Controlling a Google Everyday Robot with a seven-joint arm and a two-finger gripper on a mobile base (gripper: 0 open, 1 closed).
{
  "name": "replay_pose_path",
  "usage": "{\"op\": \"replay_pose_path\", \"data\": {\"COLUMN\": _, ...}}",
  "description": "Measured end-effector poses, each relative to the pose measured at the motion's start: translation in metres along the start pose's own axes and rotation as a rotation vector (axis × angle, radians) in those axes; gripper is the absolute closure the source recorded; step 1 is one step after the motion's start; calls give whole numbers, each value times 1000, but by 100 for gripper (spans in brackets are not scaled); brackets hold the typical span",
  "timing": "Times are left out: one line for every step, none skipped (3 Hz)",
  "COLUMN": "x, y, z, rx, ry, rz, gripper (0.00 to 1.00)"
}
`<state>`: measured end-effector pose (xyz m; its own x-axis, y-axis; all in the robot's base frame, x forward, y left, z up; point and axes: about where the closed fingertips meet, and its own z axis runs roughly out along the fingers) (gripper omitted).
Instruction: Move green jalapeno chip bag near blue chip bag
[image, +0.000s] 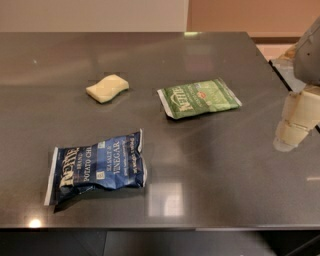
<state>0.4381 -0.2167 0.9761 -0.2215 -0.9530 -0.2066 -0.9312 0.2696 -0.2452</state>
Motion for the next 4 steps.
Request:
{"op": "replay_pose_path", "data": {"x": 0, "y": 0, "z": 0, "rx": 0, "ry": 0, "rz": 0, "gripper": 0}}
{"op": "replay_pose_path", "data": {"x": -6, "y": -11, "z": 8, "rx": 1, "ry": -15, "rz": -25, "gripper": 0}}
{"op": "replay_pose_path", "data": {"x": -24, "y": -29, "z": 33, "rx": -4, "ry": -65, "rz": -46, "gripper": 0}}
{"op": "replay_pose_path", "data": {"x": -49, "y": -57, "z": 64, "rx": -10, "ry": -123, "rz": -61, "gripper": 0}}
